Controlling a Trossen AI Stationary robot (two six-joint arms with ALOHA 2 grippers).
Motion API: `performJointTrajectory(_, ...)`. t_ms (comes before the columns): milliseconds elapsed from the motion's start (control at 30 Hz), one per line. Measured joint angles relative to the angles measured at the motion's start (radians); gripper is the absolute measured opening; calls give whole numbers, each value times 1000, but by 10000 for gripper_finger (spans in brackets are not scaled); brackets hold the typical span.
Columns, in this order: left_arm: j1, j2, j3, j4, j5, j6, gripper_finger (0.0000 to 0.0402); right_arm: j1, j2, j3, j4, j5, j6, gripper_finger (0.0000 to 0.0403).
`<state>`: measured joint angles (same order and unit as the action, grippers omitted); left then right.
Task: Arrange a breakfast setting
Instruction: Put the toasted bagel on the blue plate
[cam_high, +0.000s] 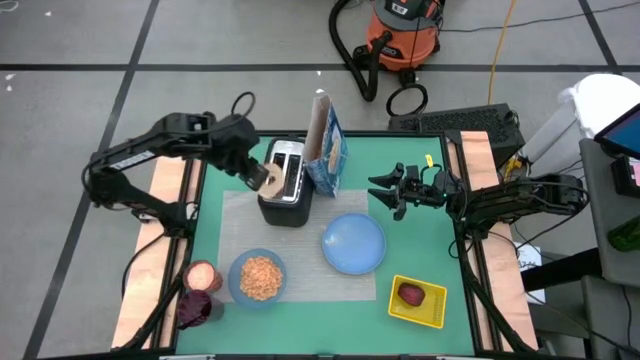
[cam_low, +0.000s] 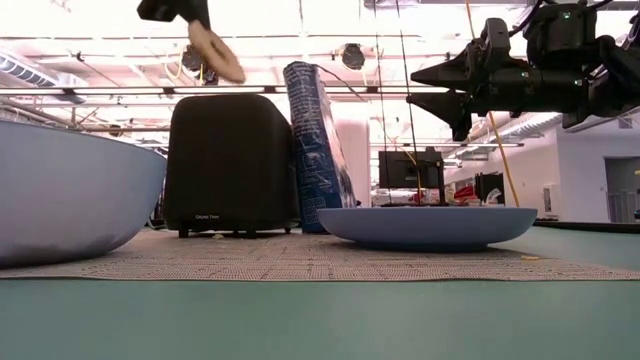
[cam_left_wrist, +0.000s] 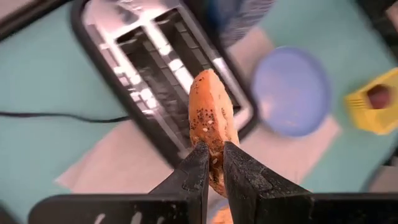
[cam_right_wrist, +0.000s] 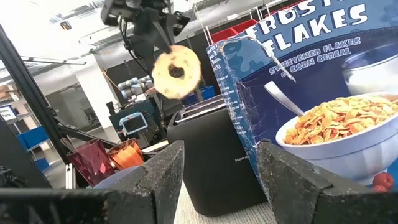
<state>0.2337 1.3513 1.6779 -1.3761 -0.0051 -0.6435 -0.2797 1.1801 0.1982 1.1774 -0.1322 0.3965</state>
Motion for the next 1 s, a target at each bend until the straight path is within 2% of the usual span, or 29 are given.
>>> performJointTrajectory(400,-79,4,0,289,138,-63,41,0,0,0,0,0,0,192)
performJointTrajectory(600,-166,35,1,405,137,-99,41,0,0,0,0,0,0,192)
performJointTrajectory(833,-257,147,0,519,122,-99,41,0,0,0,8,-6,3,192)
performJointTrajectory(1000,-295,249,0,553,94,-99,41,0,-6,0,17,-90,3,192)
